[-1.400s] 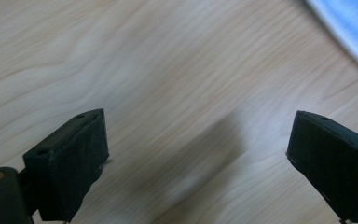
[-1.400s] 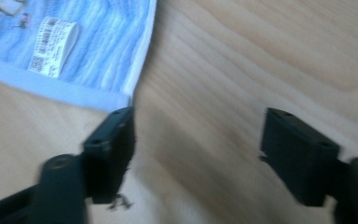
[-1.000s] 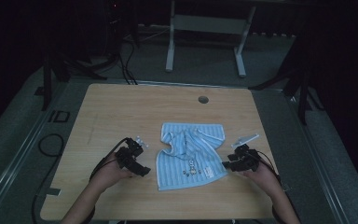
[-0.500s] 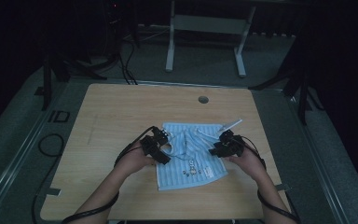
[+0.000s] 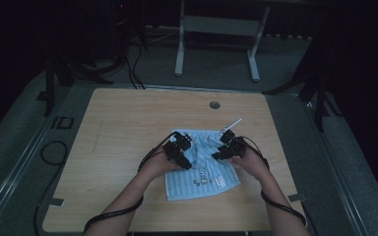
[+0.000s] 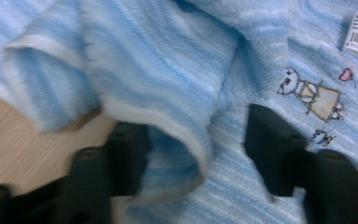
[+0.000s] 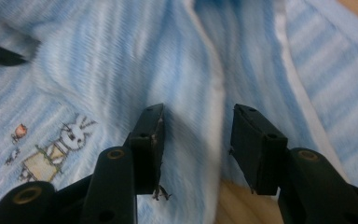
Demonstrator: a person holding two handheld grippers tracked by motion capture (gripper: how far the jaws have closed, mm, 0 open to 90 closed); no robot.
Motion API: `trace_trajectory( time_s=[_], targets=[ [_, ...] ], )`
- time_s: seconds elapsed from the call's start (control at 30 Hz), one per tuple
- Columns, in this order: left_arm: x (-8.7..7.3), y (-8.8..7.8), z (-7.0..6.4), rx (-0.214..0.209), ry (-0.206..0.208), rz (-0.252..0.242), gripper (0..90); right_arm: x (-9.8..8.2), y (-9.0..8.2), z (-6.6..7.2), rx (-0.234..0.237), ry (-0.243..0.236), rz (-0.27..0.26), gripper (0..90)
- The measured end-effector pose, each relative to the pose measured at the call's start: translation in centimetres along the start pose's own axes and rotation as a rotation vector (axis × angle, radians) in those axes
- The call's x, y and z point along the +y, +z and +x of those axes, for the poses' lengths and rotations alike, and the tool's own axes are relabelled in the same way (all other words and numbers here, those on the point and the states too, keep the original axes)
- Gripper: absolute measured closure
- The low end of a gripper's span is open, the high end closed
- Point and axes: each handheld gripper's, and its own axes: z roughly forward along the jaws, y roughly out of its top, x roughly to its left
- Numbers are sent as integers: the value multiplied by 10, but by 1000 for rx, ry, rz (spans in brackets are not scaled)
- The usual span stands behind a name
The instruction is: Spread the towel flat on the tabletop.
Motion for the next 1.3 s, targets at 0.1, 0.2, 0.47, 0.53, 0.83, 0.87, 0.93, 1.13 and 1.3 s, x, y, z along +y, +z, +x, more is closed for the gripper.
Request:
trace_trajectory(
  time_s=[0.1, 0.2, 0.47, 0.53, 0.83, 0.87, 0.93, 1.13, 1.3],
  targets=[
    [1, 0, 0, 0, 6, -10, 618, 3, 1, 6, 25, -32, 11, 696],
    [1, -4, 3, 24, -5, -34, 816, 3, -3, 9, -13, -55, -3, 855],
    [-3, -20, 3, 39, -17, -80, 875, -8, -26, 14, -31, -58, -44, 861],
    [-5, -24, 4, 40, -27, -90, 875, -14, -33, 18, -37, -59, -60, 861],
    [-19, -51, 6, 41, -47, -153, 874, -50, -72, 30, -69, -80, -127, 859],
    [-21, -54, 7, 45, -50, -159, 874, -55, -75, 31, -76, -79, -132, 859],
    [-23, -57, 8, 49, -48, -159, 873, -60, -79, 31, -71, -74, -141, 859],
    [-32, -64, 20, 55, -93, -178, 873, -86, -92, 33, -59, -47, -184, 856],
    [-31, -47, 22, 49, -115, -176, 867, -109, -79, 40, -54, -33, -144, 837]
  ],
)
